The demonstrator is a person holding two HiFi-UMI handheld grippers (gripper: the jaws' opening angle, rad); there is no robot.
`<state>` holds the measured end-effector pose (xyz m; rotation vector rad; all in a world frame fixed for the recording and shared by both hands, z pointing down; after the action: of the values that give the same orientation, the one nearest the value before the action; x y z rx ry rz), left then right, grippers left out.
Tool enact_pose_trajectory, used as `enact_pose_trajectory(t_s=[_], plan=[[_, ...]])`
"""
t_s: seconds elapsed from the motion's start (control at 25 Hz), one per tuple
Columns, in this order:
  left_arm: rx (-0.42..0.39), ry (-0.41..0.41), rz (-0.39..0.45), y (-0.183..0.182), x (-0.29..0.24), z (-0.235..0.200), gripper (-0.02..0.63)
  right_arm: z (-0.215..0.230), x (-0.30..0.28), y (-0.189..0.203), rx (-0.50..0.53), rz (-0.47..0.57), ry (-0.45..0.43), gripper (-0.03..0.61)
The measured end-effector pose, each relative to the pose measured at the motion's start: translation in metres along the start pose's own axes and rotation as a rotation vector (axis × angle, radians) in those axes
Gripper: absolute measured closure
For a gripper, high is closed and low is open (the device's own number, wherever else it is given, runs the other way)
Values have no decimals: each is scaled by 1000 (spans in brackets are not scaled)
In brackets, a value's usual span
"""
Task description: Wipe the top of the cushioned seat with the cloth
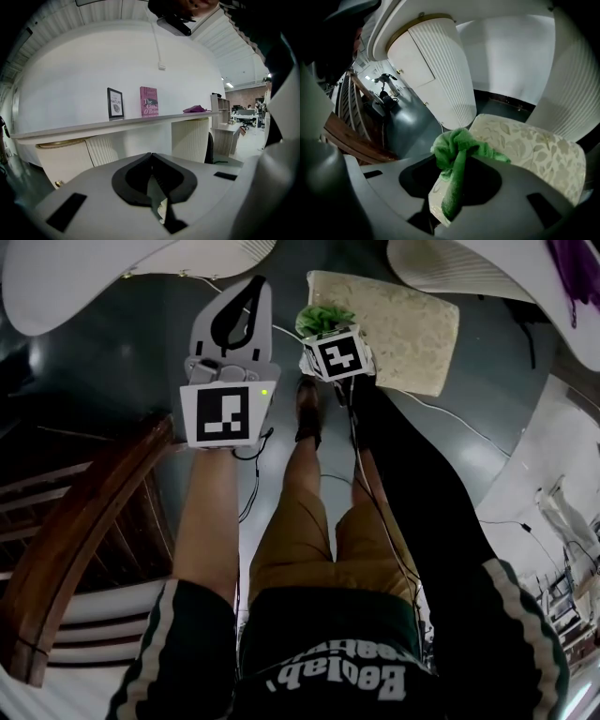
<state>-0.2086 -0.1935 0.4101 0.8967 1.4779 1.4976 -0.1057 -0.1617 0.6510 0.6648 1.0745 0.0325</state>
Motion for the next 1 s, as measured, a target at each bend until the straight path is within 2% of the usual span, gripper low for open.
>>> enact_pose_trajectory(t_s=[0.24, 0.4, 0.72, 1.0], plan=[[9, 23, 9, -8, -5, 31, 598, 34, 30, 21, -18, 15, 57, 445], [-5, 59, 34, -15, -16, 60, 598, 86, 68, 42, -70, -1, 116, 445], [-12, 97, 29, -21, -32, 110, 598, 188, 135, 77, -99, 23, 239, 445], [-20, 95, 20, -23, -38, 132, 598, 227, 162, 104, -90, 3, 329, 445]])
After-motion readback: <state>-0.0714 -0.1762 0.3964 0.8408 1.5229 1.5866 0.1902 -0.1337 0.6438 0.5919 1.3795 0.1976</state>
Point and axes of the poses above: the fingertips, and each gripper's own axes: x backward along the fingers, z to its right, y out of its underside, the point moved 6 cm from there along x, backward along the fingers, and after that the axes turned 8 degrees about z, right-handed, at the moved point
